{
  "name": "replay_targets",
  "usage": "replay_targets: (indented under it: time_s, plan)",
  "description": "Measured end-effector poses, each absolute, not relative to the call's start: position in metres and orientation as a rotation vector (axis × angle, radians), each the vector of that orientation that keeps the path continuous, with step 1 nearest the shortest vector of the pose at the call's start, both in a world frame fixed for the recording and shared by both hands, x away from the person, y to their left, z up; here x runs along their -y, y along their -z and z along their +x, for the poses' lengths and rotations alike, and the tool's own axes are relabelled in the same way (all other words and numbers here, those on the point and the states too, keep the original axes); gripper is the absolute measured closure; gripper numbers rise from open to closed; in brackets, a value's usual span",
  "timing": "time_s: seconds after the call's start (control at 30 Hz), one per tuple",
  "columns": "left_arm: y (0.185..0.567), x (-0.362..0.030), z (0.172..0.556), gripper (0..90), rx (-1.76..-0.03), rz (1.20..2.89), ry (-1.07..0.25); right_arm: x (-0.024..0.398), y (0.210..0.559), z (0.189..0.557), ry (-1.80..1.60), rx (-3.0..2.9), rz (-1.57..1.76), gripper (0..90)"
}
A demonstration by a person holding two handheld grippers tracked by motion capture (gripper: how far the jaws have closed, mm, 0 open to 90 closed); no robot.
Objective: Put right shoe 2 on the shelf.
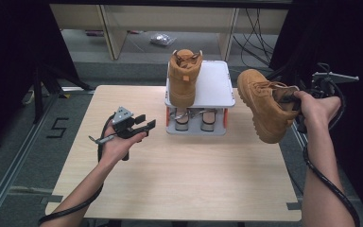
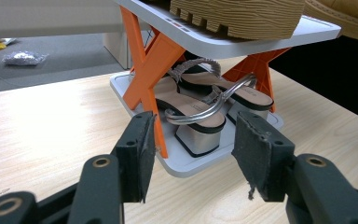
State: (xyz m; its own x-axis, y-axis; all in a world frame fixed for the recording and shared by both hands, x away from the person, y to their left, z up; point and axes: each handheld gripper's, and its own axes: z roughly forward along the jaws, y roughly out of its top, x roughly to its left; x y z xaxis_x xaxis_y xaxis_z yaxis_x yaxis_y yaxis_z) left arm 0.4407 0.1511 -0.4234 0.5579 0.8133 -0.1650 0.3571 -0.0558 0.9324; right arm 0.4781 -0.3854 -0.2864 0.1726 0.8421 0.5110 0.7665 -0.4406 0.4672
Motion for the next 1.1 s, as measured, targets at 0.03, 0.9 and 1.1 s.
replay_targets:
  time_s: [0.03, 0.9, 1.1]
  plan:
    - [0.423, -0.151, 0.441, 47.5, -0.999, 1.650, -0.498, 0.384, 0.284, 0.479, -1.128, -1.590, 2.339, 85.4]
    - [0.424, -0.156, 0.441, 47.7, -1.006, 1.653, -0.506, 0.355, 0.261, 0.501, -1.187, -1.607, 2.294, 85.3]
    - [0.423, -0.155, 0.441, 47.7, -1.004, 1.656, -0.506, 0.351, 0.261, 0.507, -1.195, -1.614, 2.268, 85.3]
